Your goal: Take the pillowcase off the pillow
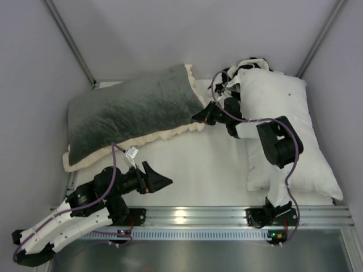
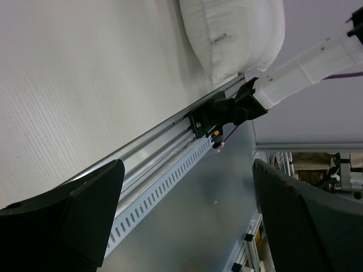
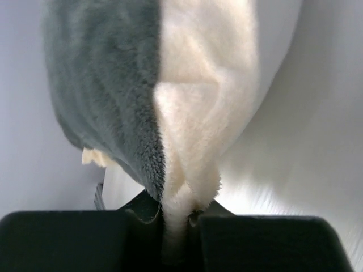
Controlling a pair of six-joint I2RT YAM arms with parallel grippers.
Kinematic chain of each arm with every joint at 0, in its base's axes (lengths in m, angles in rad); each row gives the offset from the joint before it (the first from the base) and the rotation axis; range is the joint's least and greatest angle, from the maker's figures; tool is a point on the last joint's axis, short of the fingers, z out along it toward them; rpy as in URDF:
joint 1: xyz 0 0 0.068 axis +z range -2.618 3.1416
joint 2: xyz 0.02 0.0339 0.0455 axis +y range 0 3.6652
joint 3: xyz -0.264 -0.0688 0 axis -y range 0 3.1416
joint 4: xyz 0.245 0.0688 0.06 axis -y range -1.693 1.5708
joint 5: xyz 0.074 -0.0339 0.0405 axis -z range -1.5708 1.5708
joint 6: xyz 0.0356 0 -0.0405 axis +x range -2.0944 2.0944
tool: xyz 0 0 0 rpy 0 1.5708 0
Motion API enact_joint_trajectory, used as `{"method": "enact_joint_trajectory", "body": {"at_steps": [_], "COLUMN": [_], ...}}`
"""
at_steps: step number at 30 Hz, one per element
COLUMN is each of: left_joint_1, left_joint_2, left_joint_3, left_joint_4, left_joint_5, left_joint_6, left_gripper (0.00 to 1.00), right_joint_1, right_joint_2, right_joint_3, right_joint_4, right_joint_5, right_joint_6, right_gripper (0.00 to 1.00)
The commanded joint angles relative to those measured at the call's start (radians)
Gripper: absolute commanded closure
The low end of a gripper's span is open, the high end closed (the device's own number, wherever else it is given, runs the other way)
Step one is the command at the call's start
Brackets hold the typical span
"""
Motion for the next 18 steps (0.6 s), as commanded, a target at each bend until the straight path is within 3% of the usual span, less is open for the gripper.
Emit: {"method": "enact_joint_trajectory", "body": {"at_steps": [1, 5, 10, 18], "left_joint_1": [0.0, 0.0, 0.0, -0.002], "left_joint_2": [0.052, 0.144, 0.297, 0.414], "left_joint_3": [0.006, 0.021, 0.017, 0.046], "left_joint_4": [-0.015, -0.041, -0.039, -0.039], "left_joint_5": [-0.01, -0.071, -0.11, -0.209], "left_joint_6": [0.024, 0.056, 0.049, 0.049], "left_gripper": [0.03, 0.03, 0.03, 0.07], "right_joint_1": [-0.011, -0.014, -0.017, 0.003], "right_joint_2": [-0.276, -0.504, -0.729, -0.975], "right_joint_3": [-0.082, -0.16, -0.132, -0.065], "right_joint_4": [0.071, -0.084, -0.358, -0.519], "right_joint_5": [-0.034, 0.027, 0.06, -0.017], "right_joint_6": [-0.066, -0.181, -0.331, -0.333], "right_gripper": [1.0, 1.0, 1.0, 1.0]}}
